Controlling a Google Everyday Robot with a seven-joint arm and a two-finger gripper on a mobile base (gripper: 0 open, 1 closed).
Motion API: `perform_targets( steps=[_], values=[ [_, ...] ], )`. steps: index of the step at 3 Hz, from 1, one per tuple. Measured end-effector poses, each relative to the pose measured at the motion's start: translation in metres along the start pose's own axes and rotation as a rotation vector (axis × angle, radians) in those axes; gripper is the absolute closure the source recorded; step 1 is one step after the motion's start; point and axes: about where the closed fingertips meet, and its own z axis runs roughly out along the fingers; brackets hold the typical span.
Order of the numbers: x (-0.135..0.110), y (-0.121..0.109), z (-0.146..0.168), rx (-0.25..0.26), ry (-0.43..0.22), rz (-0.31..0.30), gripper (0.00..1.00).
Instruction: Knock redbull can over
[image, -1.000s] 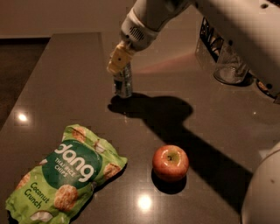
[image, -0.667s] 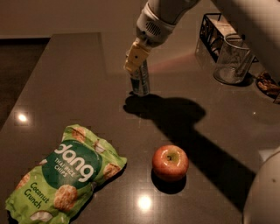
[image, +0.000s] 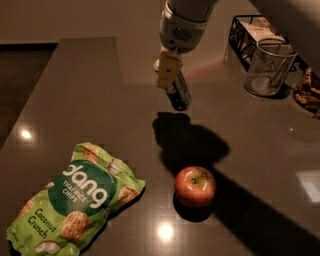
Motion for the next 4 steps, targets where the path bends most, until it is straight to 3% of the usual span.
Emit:
perform_targets(
  steps=[1,3,4],
  values=[
    [-0.001,0.014,0.004,0.021,0.08,-0.086,0.83],
    [-0.008,0.031,0.019,0.025,0.172,-0.207,0.36],
    [-0.016,0.043,0.031,0.017,0.211,-0.274,0.04]
  ],
)
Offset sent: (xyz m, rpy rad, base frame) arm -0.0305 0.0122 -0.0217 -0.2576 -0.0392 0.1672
